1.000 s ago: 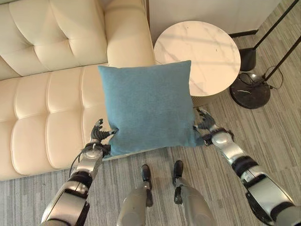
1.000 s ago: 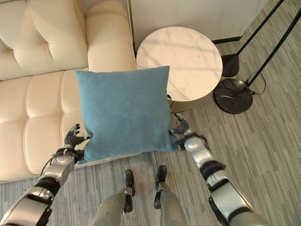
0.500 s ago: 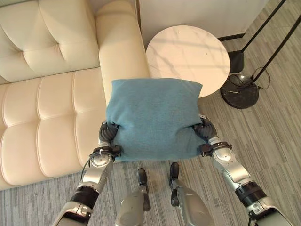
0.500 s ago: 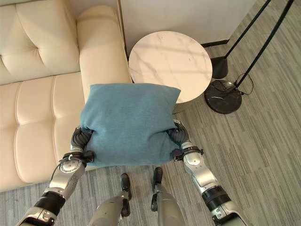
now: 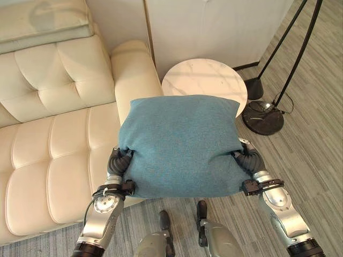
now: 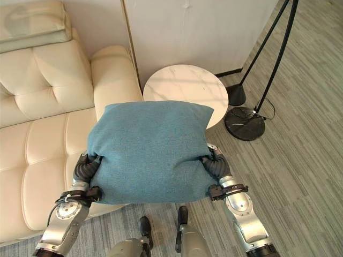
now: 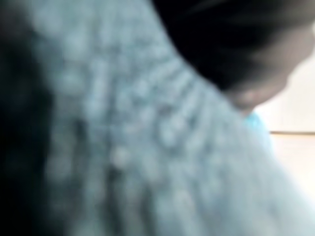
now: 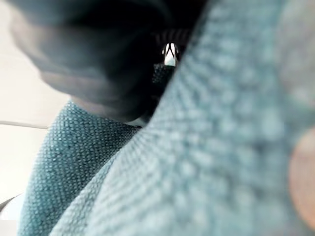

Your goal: Pick up all the scattered cushions and arrange them neatly on the sofa.

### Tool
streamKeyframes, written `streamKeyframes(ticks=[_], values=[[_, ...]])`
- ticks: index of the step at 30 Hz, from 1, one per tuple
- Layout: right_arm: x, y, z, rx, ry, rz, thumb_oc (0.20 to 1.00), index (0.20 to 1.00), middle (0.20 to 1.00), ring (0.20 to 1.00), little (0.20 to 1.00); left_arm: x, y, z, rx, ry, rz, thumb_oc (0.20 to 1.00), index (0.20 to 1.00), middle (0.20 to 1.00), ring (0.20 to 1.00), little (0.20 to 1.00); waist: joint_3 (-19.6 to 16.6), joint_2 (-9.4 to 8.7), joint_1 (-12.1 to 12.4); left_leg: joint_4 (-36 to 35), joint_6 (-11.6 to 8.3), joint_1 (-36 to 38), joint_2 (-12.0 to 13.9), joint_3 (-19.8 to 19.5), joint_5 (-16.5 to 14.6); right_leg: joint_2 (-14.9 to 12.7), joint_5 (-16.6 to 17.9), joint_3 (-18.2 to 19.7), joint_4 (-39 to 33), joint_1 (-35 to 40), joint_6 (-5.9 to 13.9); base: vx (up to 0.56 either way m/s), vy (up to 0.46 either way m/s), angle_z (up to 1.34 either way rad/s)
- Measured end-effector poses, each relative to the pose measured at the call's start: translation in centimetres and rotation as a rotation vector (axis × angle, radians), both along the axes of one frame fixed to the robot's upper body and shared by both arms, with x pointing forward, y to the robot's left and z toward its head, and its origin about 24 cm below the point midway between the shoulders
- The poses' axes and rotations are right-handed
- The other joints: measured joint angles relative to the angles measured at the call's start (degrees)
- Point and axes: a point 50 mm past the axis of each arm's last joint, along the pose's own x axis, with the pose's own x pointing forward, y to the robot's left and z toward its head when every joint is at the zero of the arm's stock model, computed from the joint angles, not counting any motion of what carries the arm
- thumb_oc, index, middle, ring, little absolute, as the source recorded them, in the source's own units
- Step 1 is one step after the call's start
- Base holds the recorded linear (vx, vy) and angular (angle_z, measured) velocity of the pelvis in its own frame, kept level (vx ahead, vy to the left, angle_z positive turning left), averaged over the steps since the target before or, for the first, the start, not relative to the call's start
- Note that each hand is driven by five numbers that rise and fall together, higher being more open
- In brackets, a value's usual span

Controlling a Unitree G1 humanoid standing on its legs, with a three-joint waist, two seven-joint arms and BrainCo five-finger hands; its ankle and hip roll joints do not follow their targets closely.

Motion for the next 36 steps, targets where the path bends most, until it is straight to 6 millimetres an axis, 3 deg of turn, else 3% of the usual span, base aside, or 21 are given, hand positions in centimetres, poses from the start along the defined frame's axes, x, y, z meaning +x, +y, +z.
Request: streamKeyframes(ticks=[3, 4, 6, 7, 8, 10, 11, 12, 13, 14, 17, 19, 21, 22, 23, 25, 30, 34, 36], values=[[0.7, 0.3, 0.9, -0.002, -0.038, 0.013, 0.200, 0.200, 0.200, 0.200, 0.200, -0.4, 0.7, -0.2, 0.023, 0.013, 0.001, 0.200, 0.200, 0.200, 0.200, 0.200, -1.0, -0.24, 3.7, 2.4, -0.92, -4.5, 0.4, -2.6, 1.8, 0.4, -7.5, -0.1, 2.9, 2.3, -0.49, -0.21, -0.204, 0.45], [0.9, 0.4, 1.2, -0.003, -0.048, 0.020, 0.200, 0.200, 0.200, 0.200, 0.200, -0.8, 1.0, -0.6, 0.018, 0.030, 0.011, 0.200, 0.200, 0.200, 0.200, 0.200, -0.8, 0.57, 4.5, 2.6, -2.02, -5.2, 1.0, -4.3, 2.8, 1.4, -7.7, -1.2, -1.7, 4.1, -4.52, -0.25, -0.225, 0.49], [0.8, 0.5, 0.9, -0.007, -0.038, 0.030, 0.200, 0.200, 0.200, 0.200, 0.200, -2.0, 1.1, -1.8, 0.008, 0.079, 0.020, 0.200, 0.200, 0.200, 0.200, 0.200, -1.8, 3.10, 5.9, 1.2, -4.47, -6.5, 3.6, -6.9, 5.7, 5.0, -4.1, -3.9, -6.7, 6.1, -6.64, -0.17, -0.140, 0.58], [0.8, 0.6, 0.8, -0.006, -0.035, 0.036, 0.200, 0.200, 0.200, 0.200, 0.200, -2.3, 1.3, -2.1, 0.006, 0.092, 0.023, 0.200, 0.200, 0.200, 0.200, 0.200, -1.9, 3.29, 6.2, 1.1, -5.66, -7.1, 4.3, -8.1, 6.2, 5.7, -3.7, -4.0, -7.4, 5.9, -7.46, -0.18, -0.071, 0.58], [0.7, 0.8, 0.7, -0.006, -0.027, 0.042, 0.200, 0.200, 0.200, 0.200, 0.200, -2.7, 1.3, -2.6, 0.003, 0.112, 0.027, 0.200, 0.200, 0.200, 0.200, 0.200, -2.0, 3.36, 6.9, 1.2, -7.77, -7.7, 4.7, -8.0, 4.8, 6.2, -4.0, -5.3, -7.6, 5.7, -9.35, -0.28, -0.083, 0.46], [0.5, 0.8, 0.5, -0.018, -0.019, 0.054, 0.200, 0.200, 0.200, 0.200, 0.200, -3.5, 1.3, -3.4, -0.006, 0.146, 0.025, 0.200, 0.200, 0.200, 0.200, 0.200, -2.4, 3.96, 7.8, 0.5, -7.51, -9.0, 5.3, -8.1, 3.1, 7.2, -2.4, -6.6, -5.9, 4.1, -10.01, -0.29, -0.024, 0.58], [0.2, 0.4, 0.0, -0.035, 0.004, 0.051, 0.200, 0.200, 0.200, 0.200, 0.200, -3.7, 0.9, -3.7, -0.024, 0.164, 0.012, 0.200, 0.200, 0.200, 0.200, 0.200, -2.1, 3.96, 6.9, 0.0, -8.56, -10.8, 6.0, -5.7, -0.2, 5.5, -0.8, -10.8, -6.8, 2.9, -12.18, -0.24, 0.032, 1.13], [0.2, 0.3, -0.3, -0.036, 0.015, 0.046, 0.200, 0.200, 0.200, 0.200, 0.200, -3.5, 0.8, -3.6, -0.024, 0.159, 0.006, 0.200, 0.200, 0.200, 0.200, 0.200, -1.9, 3.07, 5.8, 0.3, -7.94, -11.9, 6.0, -2.3, -1.7, 3.9, 0.0, -12.9, -8.3, 3.0, -12.21, -0.20, 0.059, 1.38], [0.2, 0.2, -0.4, -0.038, 0.024, 0.040, 0.200, 0.200, 0.200, 0.200, 0.200, -3.2, 0.7, -3.4, -0.023, 0.153, -0.001, 0.200, 0.200, 0.200, 0.200, 0.200, -1.7, 2.04, 5.2, 1.6, -7.68, -12.3, 5.4, 0.6, -1.7, 2.7, 0.7, -13.1, -10.2, 2.9, -12.62, -0.15, 0.066, 0.86], [0.2, 0.1, -0.5, -0.042, 0.028, 0.037, 0.200, 0.200, 0.200, 0.200, 0.200, -3.3, 0.7, -3.5, -0.024, 0.154, -0.006, 0.200, 0.200, 0.200, 0.200, 0.200, -1.8, 1.67, 5.3, 2.3, -7.58, -11.7, 5.4, 0.8, -1.7, 2.0, 1.3, -13.2, -11.2, 2.7, -13.37, -0.13, 0.072, 0.43], [0.2, 0.0, -0.4, -0.046, 0.027, 0.034, 0.200, 0.200, 0.200, 0.200, 0.200, -3.3, 0.6, -3.7, -0.029, 0.163, -0.020, 0.200, 0.200, 0.200, 0.200, 0.200, -1.6, 1.19, 3.7, 8.5, -7.94, -6.9, 5.6, 2.1, -3.7, -0.7, 4.9, -14.5, -13.7, 3.4, -11.60, -0.09, 0.070, 0.31], [0.0, -0.5, -0.5, -0.050, 0.033, 0.014, 0.200, 0.200, 0.200, 0.200, 0.200, -2.5, 0.1, -3.5, -0.037, 0.148, -0.041, 0.200, 0.200, 0.200, 0.200, 0.200, -1.6, 1.12, 0.4, 8.3, -8.36, -3.7, 6.9, 3.7, -4.1, -2.3, 6.1, -18.9, -16.0, 5.4, -10.65, 0.00, 0.083, 0.95], [-0.1, -1.2, -0.4, -0.049, 0.030, -0.016, 0.200, 0.200, 0.200, 0.200, 0.200, -1.4, -0.8, -2.7, -0.037, 0.114, -0.078, 0.200, 0.200, 0.200, 0.200, 0.200, -1.4, 0.86, -0.4, 6.8, -8.34, -1.9, 9.2, 7.3, -4.0, -2.8, 5.7, -22.0, -17.1, 5.5, -9.56, 0.07, 0.173, 1.04], [-0.2, -2.0, -0.4, -0.052, 0.028, -0.049, 0.200, 0.200, 0.200, 0.200, 0.200, -0.8, -1.4, -2.2, -0.038, 0.092, -0.103, 0.200, 0.200, 0.200, 0.200, 0.200, -1.6, 1.43, -1.4, 3.7, -7.50, -1.6, 10.6, 8.9, -3.7, -2.5, 6.6, -24.6, -17.3, 5.0, -8.35, 0.10, 0.251, 0.94], [-0.2, -2.0, -0.5, -0.040, 0.031, -0.056, 0.200, 0.200, 0.200, 0.200, 0.200, -0.8, -1.3, -2.2, -0.032, 0.093, -0.103, 0.200, 0.200, 0.200, 0.200, 0.200, -1.5, 1.00, -1.4, 2.3, -6.18, -1.1, 10.1, 8.7, -1.7, -3.0, 7.0, -24.7, -16.7, 4.5, -7.34, 0.07, 0.204, 0.80], [-0.6, -1.4, -1.3, -0.018, 0.059, -0.051, 0.200, 0.200, 0.200, 0.200, 0.200, -1.1, -0.7, -2.8, -0.007, 0.131, -0.095, 0.200, 0.200, 0.200, 0.200, 0.200, -1.8, -0.40, -1.3, 2.8, -4.89, -2.0, 7.5, 8.1, -2.0, -5.8, 6.9, -24.1, -15.4, 3.8, -6.06, 0.10, 0.216, 0.34], [-0.6, 0.5, -2.2, 0.024, 0.095, 0.002, 0.200, 0.200, 0.200, 0.200, 0.200, -2.3, 1.1, -3.8, 0.032, 0.190, -0.049, 0.200, 0.200, 0.200, 0.200, 0.200, -1.9, -1.05, 0.4, 5.0, -1.24, -3.3, 2.0, 8.6, -4.2, -9.8, 9.4, -18.4, -15.0, 2.5, -2.67, 0.11, 0.242, 0.05], [-0.5, 1.0, -2.3, 0.038, 0.098, 0.018, 0.200, 0.200, 0.200, 0.200, 0.200, -2.1, 1.7, -3.8, 0.052, 0.198, -0.037, 0.200, 0.200, 0.200, 0.200, 0.200, -1.9, -1.42, 1.2, 6.7, 0.46, -3.9, 0.5, 8.0, -5.4, -12.4, 9.2, -17.6, -9.8, 0.7, -1.23, 0.08, 0.169, 0.18], [-0.5, 1.1, -2.7, 0.040, 0.114, 0.020, 0.200, 0.200, 0.200, 0.200, 0.200, -2.1, 1.9, -4.0, 0.058, 0.209, -0.034, 0.200, 0.200, 0.200, 0.200, 0.200, -2.0, -1.72, 0.6, 6.2, 1.44, -4.0, -0.6, 5.2, -5.7, -12.6, 8.3, -14.4, -4.8, -0.8, -0.65, 0.19, 0.132, 0.55]])
